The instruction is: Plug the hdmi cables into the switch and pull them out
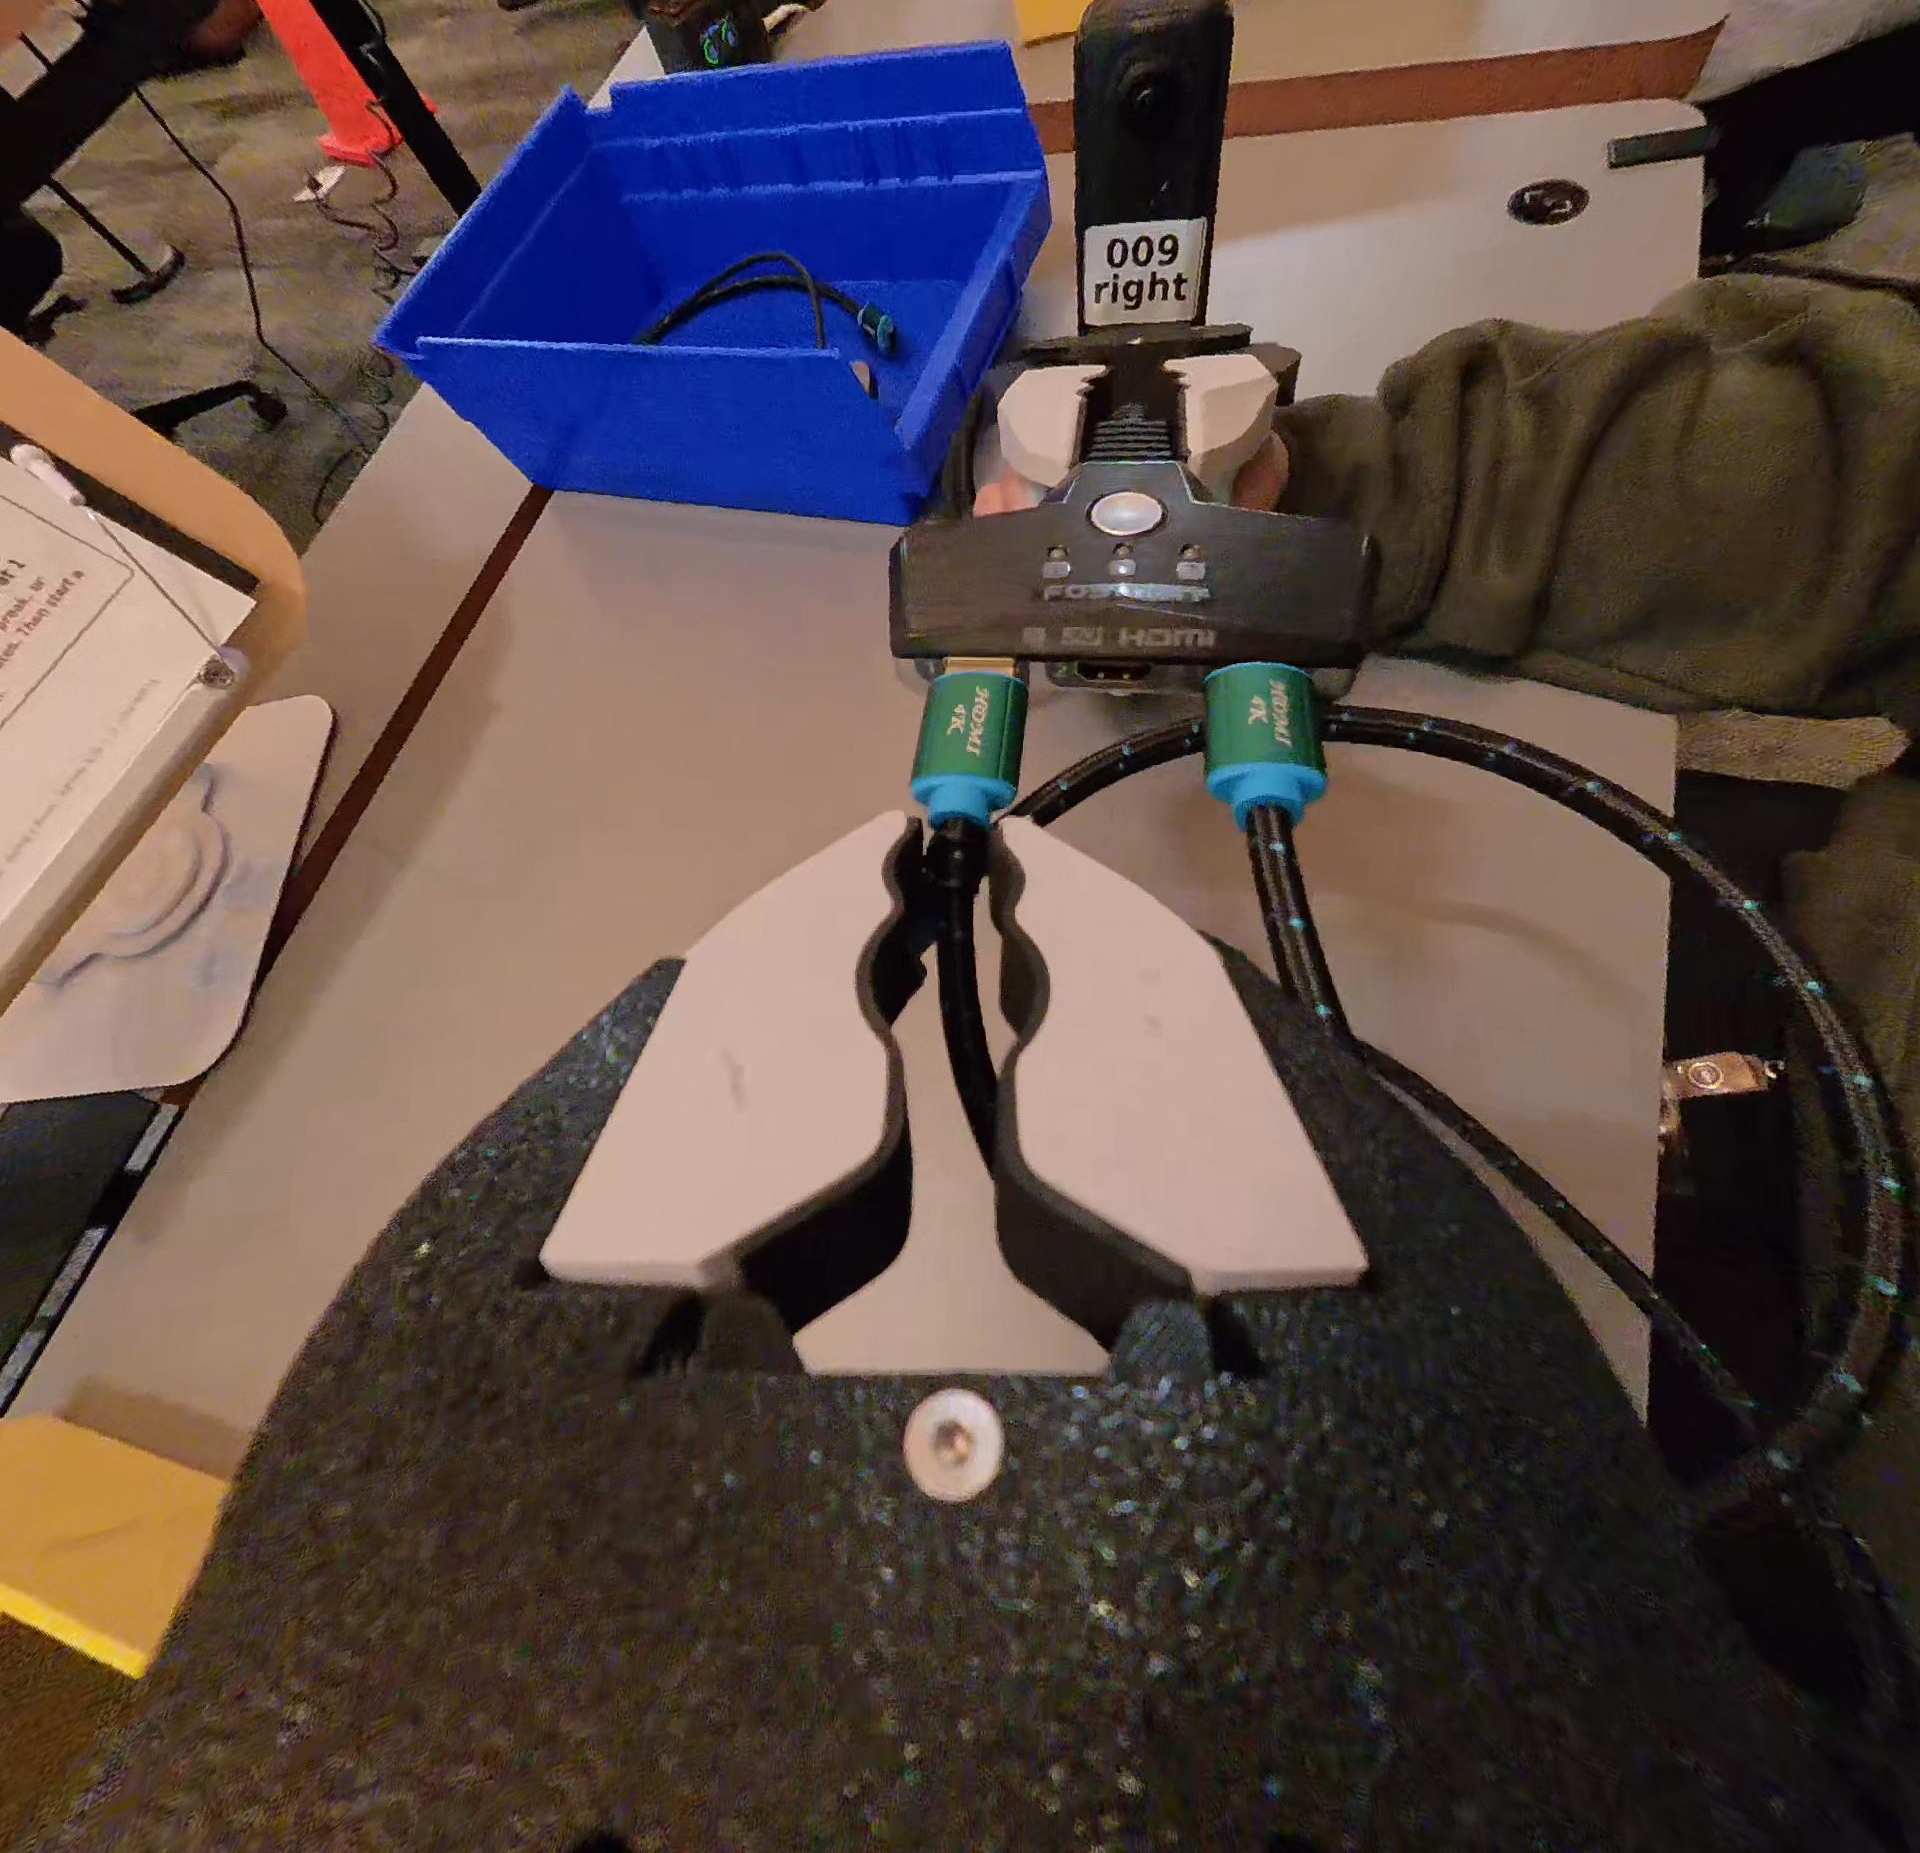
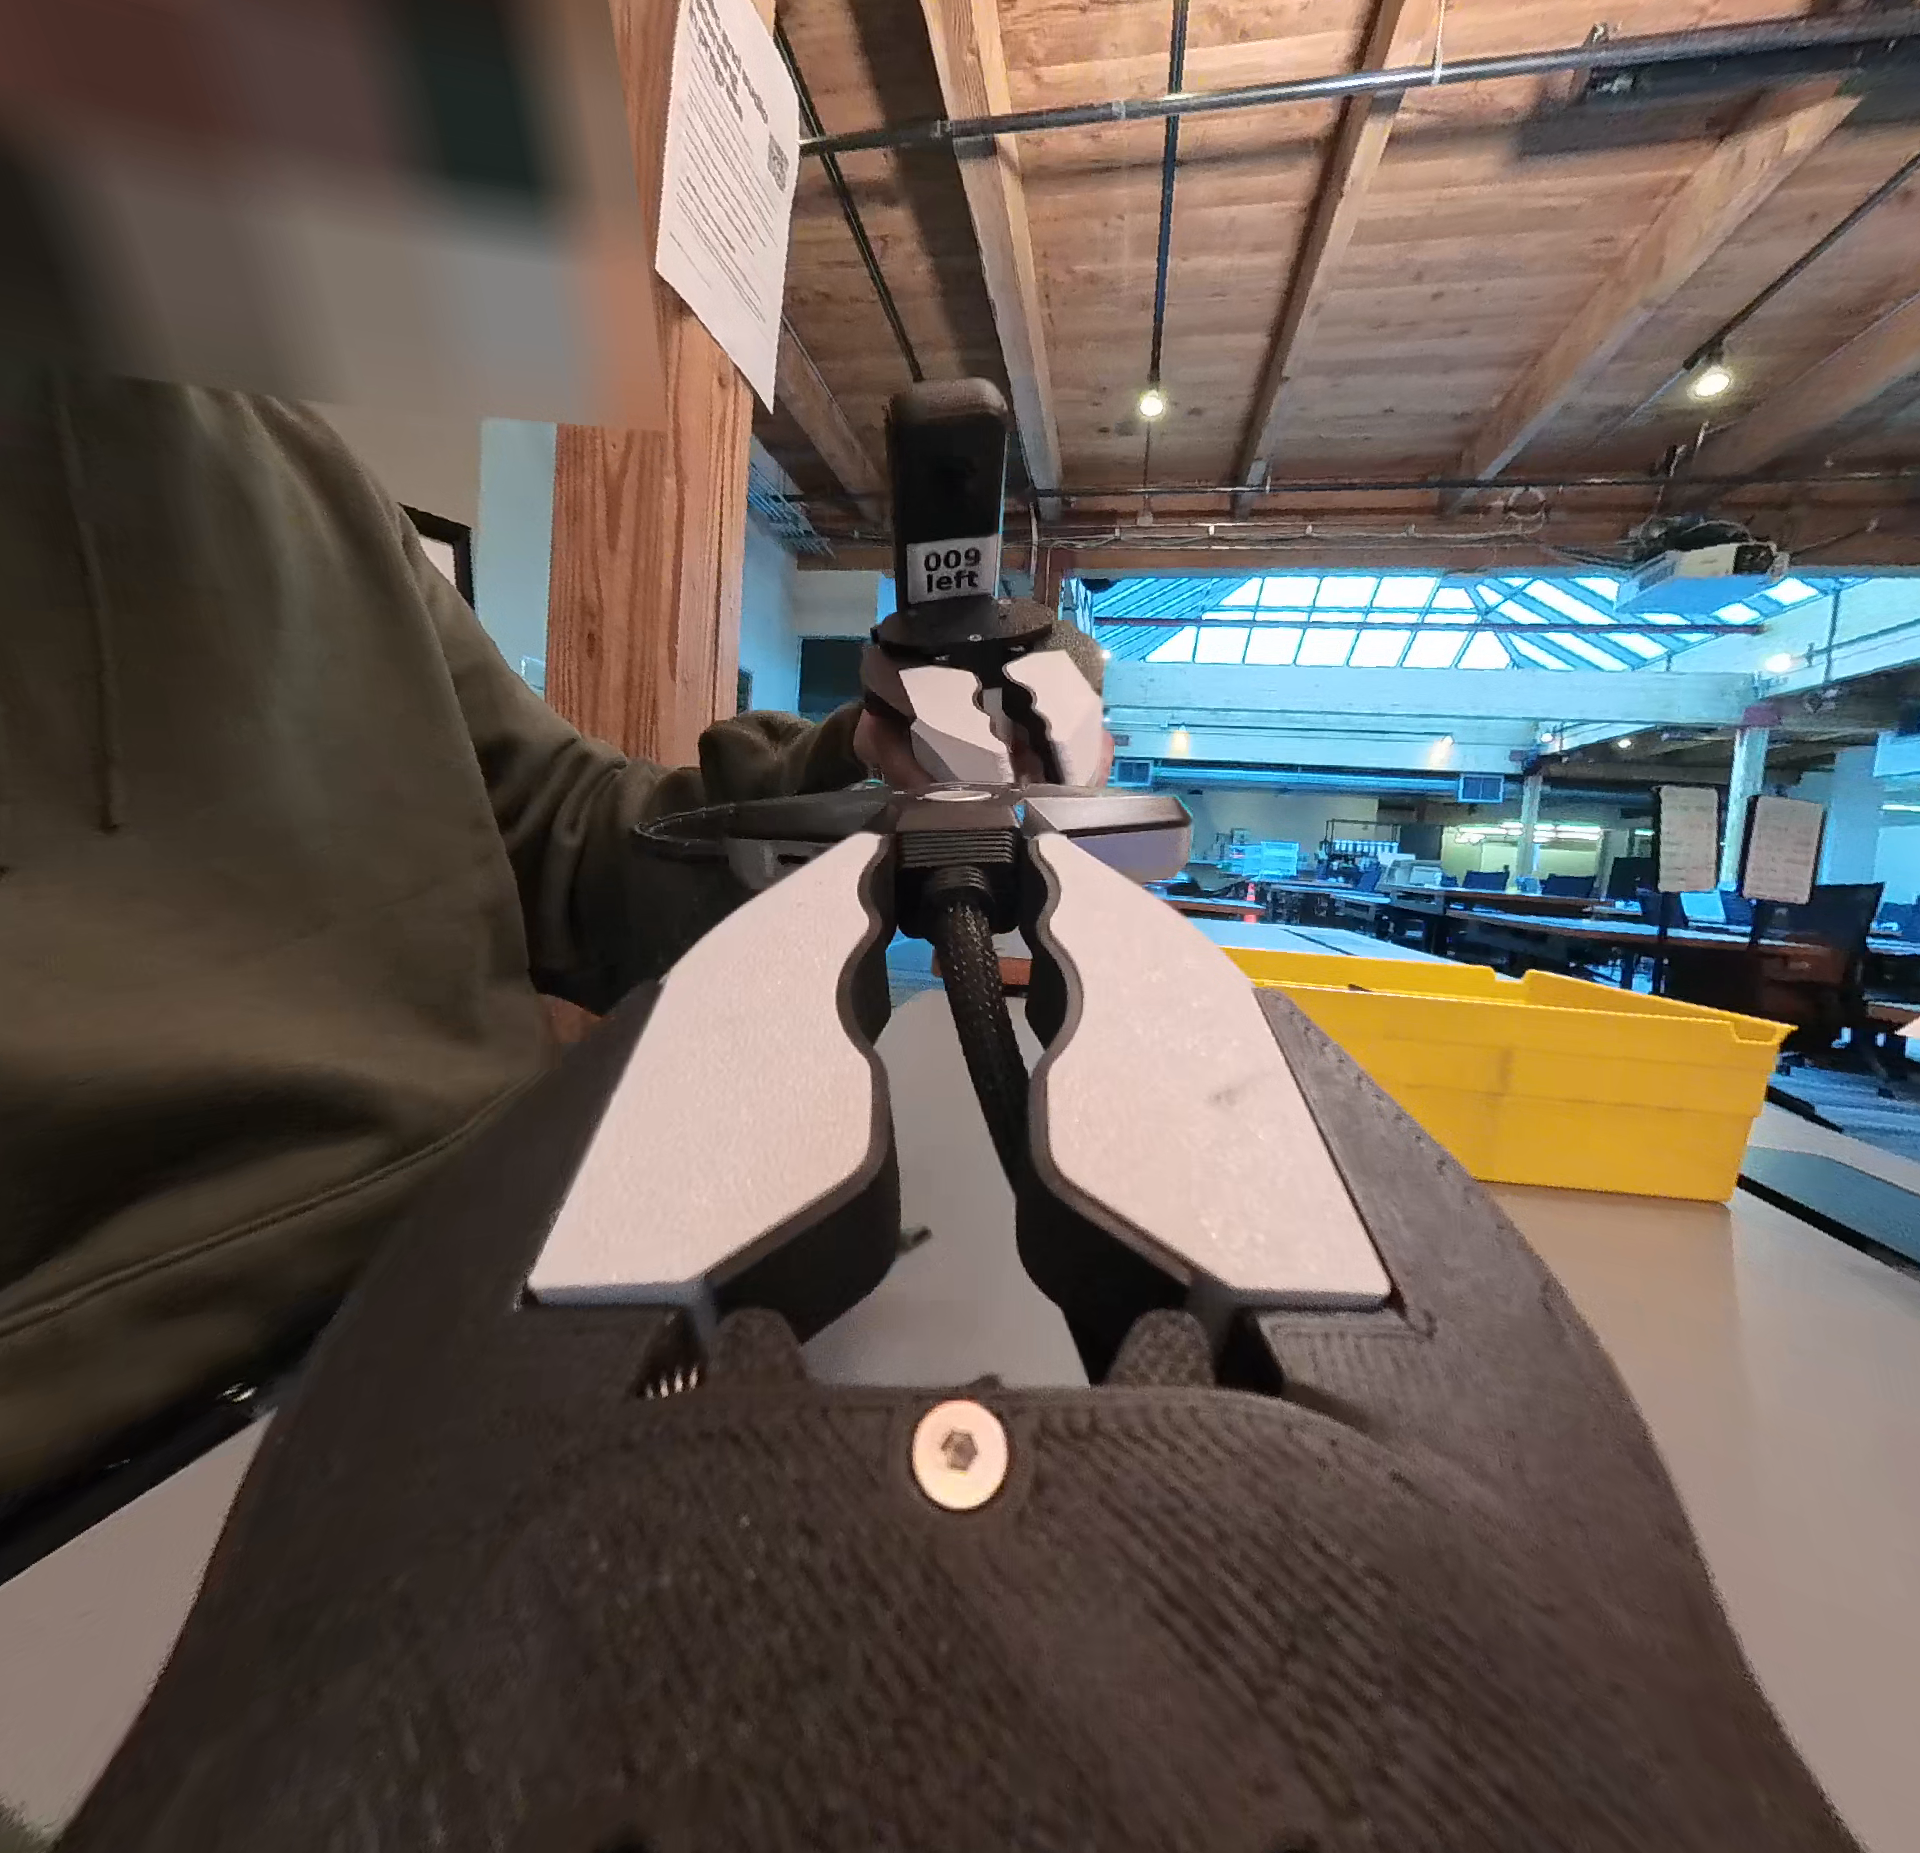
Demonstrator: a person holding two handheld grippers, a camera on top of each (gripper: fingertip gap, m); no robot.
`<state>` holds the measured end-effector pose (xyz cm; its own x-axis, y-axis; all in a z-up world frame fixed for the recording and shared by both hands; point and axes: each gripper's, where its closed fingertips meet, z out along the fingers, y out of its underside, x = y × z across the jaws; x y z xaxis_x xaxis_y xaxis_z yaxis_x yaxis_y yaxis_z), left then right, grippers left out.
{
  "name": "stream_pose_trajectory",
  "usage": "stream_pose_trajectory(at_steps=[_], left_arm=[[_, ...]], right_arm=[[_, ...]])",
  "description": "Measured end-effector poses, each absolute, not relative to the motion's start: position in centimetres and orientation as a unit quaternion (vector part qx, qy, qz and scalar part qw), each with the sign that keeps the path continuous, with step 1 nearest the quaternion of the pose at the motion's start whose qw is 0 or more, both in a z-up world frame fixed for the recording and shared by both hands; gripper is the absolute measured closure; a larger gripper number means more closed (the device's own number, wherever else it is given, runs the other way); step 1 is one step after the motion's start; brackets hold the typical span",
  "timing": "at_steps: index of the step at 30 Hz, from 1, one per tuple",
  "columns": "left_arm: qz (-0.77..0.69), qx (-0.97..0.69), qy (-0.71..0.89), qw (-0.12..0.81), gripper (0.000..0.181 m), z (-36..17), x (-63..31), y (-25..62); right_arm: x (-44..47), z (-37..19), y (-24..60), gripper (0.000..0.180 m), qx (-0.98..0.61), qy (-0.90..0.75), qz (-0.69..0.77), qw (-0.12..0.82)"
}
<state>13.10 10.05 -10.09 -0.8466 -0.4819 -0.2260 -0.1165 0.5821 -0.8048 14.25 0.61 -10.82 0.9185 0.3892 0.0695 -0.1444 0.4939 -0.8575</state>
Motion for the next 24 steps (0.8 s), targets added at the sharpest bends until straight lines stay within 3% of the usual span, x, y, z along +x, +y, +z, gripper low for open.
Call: stream_pose_trajectory(at_steps=[3, 11, 15, 19, 24], left_arm=[[-0.407, -0.162, 0.871, 0.223, 0.149, -9.5, 13.2, 10.6], [-0.429, -0.181, 0.852, 0.240, 0.123, -8.1, 11.9, 8.7], [-0.298, -0.132, 0.849, 0.415, 0.125, -12.0, 12.5, 7.7], [-0.141, -0.074, 0.787, 0.595, 0.128, -12.5, 14.6, 8.1], [-0.004, -0.029, 0.748, 0.663, 0.157, -13.5, 16.9, 9.9]], right_arm=[[14.7, -11.0, 0.8, 0.158, -0.487, -0.122, 0.134, 0.855], [16.5, -12.2, 2.6, 0.158, -0.540, -0.075, 0.076, 0.835], [18.2, -12.3, 3.2, 0.158, -0.549, -0.023, 0.057, 0.834], [18.7, -12.2, 3.7, 0.158, -0.556, 0.010, 0.065, 0.829], [18.1, -12.3, 4.7, 0.158, -0.569, 0.010, 0.071, 0.819]])
